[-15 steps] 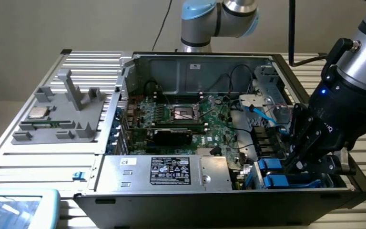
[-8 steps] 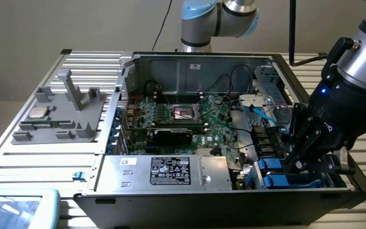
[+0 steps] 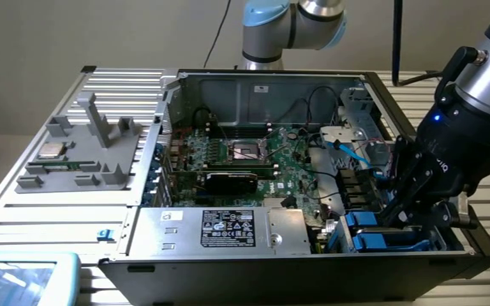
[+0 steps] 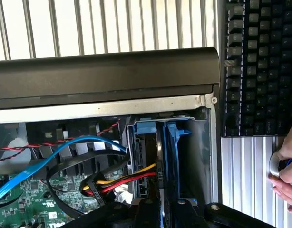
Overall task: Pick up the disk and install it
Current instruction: 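Insert the second disk wire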
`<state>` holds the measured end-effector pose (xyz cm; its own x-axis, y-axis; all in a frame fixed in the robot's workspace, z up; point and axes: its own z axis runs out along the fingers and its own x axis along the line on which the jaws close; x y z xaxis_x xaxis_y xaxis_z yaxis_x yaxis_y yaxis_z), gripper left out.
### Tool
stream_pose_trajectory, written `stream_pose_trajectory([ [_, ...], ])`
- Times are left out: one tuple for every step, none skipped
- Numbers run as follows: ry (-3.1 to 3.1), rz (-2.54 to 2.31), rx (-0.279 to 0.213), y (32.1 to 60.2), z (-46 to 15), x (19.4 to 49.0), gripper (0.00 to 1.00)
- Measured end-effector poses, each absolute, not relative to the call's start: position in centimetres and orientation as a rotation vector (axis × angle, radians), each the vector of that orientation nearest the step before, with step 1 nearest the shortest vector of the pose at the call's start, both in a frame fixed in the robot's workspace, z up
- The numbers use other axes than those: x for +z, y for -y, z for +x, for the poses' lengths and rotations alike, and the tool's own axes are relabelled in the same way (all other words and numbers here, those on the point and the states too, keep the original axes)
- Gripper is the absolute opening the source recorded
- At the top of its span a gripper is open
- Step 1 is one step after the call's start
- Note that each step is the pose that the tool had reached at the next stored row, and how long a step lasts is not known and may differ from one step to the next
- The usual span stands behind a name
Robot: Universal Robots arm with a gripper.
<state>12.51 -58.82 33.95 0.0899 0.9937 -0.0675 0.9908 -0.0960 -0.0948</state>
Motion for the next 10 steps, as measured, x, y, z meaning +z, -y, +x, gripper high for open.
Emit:
stream_pose_trajectory([
  [2.094, -2.3, 0.18, 58.8, 12.6, 34.0, 0.16],
  [2.093, -2.298, 0.182, 58.7, 12.7, 34.0, 0.16],
  [2.092, -2.297, 0.185, 58.5, 12.8, 34.0, 0.16],
  [2.091, -2.296, 0.188, 58.3, 12.9, 34.0, 0.16],
  [2.09, -2.294, 0.191, 58.2, 13.0, 34.0, 0.16],
  [2.088, -2.292, 0.194, 58.0, 13.1, 34.0, 0.16],
  [2.087, -2.291, 0.198, 57.9, 13.2, 34.0, 0.16],
  [2.086, -2.289, 0.201, 57.7, 13.4, 34.0, 0.16],
  [2.085, -2.288, 0.203, 57.7, 13.6, 34.0, 0.16],
  [2.085, -2.288, 0.205, 57.6, 13.7, 34.0, 0.16],
])
